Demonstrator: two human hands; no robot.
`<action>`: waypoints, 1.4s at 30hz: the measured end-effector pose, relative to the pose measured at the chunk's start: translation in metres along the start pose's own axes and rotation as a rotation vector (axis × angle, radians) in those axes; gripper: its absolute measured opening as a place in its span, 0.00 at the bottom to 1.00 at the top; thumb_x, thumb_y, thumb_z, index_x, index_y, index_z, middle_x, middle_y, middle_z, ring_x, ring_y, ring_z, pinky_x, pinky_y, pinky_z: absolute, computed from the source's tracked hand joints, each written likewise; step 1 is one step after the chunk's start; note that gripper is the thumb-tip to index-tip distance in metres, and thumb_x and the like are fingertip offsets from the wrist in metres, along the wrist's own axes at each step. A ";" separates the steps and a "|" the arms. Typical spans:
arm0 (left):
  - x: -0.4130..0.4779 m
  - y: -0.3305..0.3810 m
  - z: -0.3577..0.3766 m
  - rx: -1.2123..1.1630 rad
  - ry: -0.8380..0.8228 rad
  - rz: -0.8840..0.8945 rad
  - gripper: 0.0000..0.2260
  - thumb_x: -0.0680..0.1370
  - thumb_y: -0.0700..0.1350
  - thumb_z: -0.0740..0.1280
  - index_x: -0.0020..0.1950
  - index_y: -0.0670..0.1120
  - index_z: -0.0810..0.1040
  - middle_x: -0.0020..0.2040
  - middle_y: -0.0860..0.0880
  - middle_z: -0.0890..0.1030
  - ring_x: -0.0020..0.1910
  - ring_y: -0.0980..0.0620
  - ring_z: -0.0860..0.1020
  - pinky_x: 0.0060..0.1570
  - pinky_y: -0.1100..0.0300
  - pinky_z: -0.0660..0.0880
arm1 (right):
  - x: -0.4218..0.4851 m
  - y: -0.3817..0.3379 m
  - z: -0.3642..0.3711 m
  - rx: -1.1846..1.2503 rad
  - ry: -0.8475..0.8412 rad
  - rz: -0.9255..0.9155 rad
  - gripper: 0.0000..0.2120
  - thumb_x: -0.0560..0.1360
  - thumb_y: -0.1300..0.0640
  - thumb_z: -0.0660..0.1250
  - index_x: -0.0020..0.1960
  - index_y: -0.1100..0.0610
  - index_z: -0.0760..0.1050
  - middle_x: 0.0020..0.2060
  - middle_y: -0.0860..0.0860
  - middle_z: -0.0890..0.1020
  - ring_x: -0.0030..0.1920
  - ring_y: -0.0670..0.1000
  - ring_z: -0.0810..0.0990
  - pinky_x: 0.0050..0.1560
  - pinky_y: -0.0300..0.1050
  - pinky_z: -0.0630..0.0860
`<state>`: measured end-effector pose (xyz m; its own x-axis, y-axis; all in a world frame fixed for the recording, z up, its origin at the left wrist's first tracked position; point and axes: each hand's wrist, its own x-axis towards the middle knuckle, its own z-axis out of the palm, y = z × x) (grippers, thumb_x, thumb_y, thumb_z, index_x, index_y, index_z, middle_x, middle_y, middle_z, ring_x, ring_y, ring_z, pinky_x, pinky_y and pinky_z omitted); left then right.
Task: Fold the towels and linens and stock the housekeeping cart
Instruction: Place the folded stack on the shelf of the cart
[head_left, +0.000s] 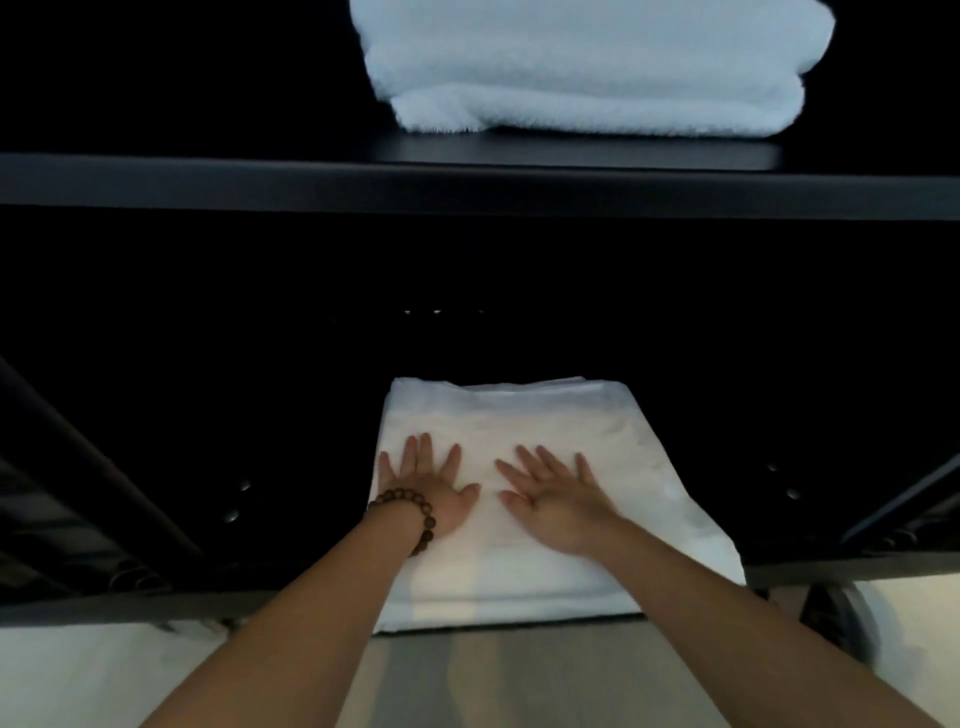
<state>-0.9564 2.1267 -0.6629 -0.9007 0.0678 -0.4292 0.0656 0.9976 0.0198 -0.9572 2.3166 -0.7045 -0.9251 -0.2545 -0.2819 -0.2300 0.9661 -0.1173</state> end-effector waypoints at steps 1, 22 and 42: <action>-0.009 -0.004 0.004 -0.003 0.010 0.014 0.29 0.81 0.64 0.44 0.79 0.56 0.39 0.78 0.48 0.35 0.77 0.48 0.36 0.75 0.43 0.40 | -0.008 0.008 -0.001 -0.010 -0.010 0.032 0.28 0.76 0.33 0.37 0.75 0.36 0.40 0.77 0.42 0.41 0.77 0.47 0.39 0.72 0.58 0.36; -0.109 0.001 0.096 0.158 0.518 0.187 0.50 0.65 0.57 0.77 0.79 0.49 0.52 0.76 0.41 0.63 0.74 0.36 0.61 0.71 0.35 0.57 | -0.140 -0.010 0.039 -0.260 0.340 -0.006 0.45 0.67 0.40 0.73 0.77 0.49 0.55 0.75 0.59 0.60 0.74 0.65 0.58 0.67 0.74 0.55; -0.083 -0.003 0.082 0.338 0.507 0.172 0.50 0.66 0.56 0.76 0.79 0.50 0.49 0.74 0.41 0.64 0.73 0.36 0.60 0.70 0.32 0.50 | -0.110 0.010 0.032 -0.348 0.295 -0.009 0.55 0.70 0.39 0.69 0.75 0.46 0.28 0.78 0.57 0.43 0.76 0.64 0.41 0.67 0.76 0.36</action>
<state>-0.8465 2.1170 -0.7016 -0.9512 0.3062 0.0377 0.2852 0.9193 -0.2714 -0.8477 2.3526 -0.7055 -0.9575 -0.2885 0.0068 -0.2798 0.9339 0.2225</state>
